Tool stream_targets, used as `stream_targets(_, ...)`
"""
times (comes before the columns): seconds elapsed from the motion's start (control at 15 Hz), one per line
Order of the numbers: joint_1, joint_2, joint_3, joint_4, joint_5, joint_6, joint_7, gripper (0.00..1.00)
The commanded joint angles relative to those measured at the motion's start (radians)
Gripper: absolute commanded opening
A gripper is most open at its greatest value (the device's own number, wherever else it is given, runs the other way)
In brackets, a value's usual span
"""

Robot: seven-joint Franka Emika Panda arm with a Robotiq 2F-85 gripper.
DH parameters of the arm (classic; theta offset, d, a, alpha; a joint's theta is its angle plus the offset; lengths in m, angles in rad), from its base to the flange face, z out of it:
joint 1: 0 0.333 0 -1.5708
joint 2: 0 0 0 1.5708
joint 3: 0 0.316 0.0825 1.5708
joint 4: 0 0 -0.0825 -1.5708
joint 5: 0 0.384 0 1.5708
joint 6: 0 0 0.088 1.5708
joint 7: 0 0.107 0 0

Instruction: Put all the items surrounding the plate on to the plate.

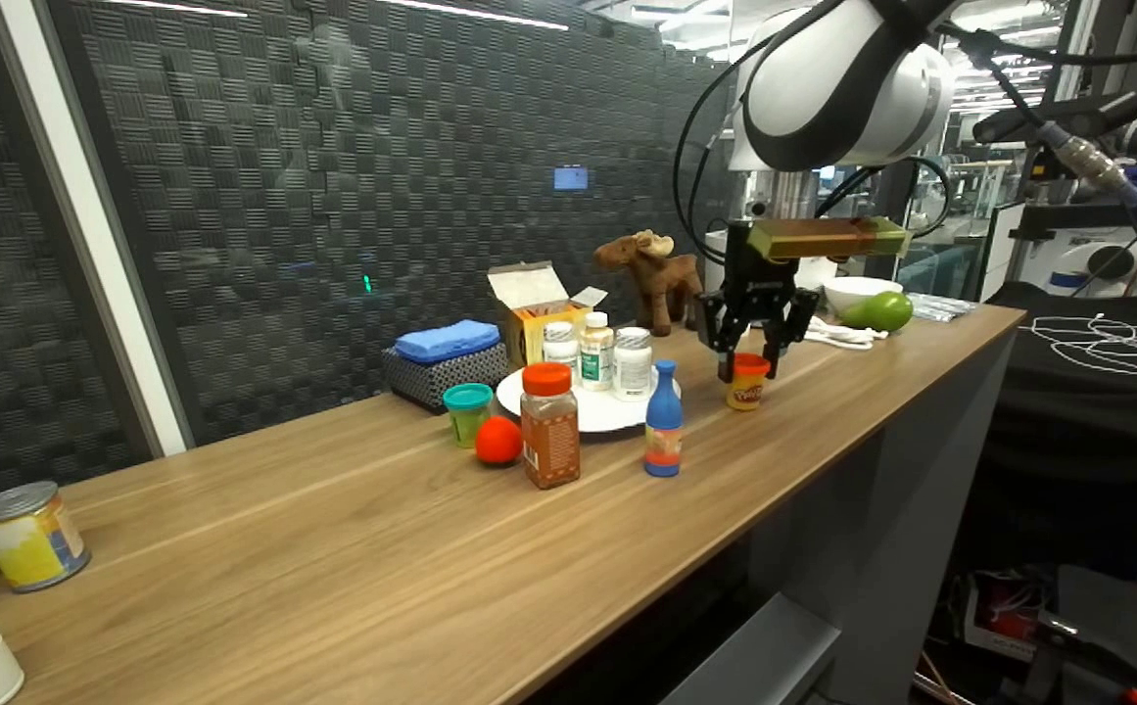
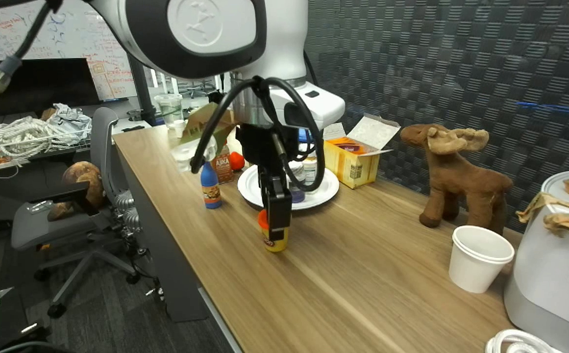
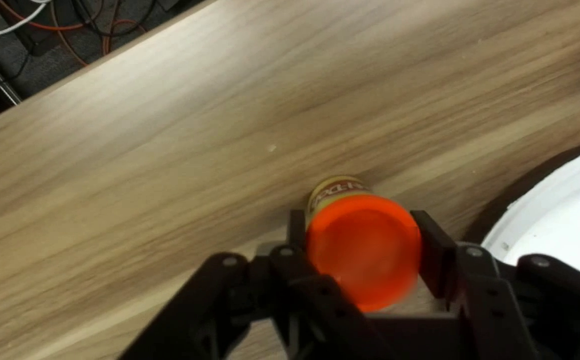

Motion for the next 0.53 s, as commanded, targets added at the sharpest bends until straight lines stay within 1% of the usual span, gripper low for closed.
stream_targets(0.0,0.009,-0.031,-0.011,0.018,-0.031,-0.006,0.031,0.29)
stream_targets(0.2,0.017,-0.058,-0.011,0.055,-0.103,-0.041,0.106,0.28)
stream_targets(0.47,0.040,-0.084,0.011,0.158,-0.264,-0.084,0.278,0.28)
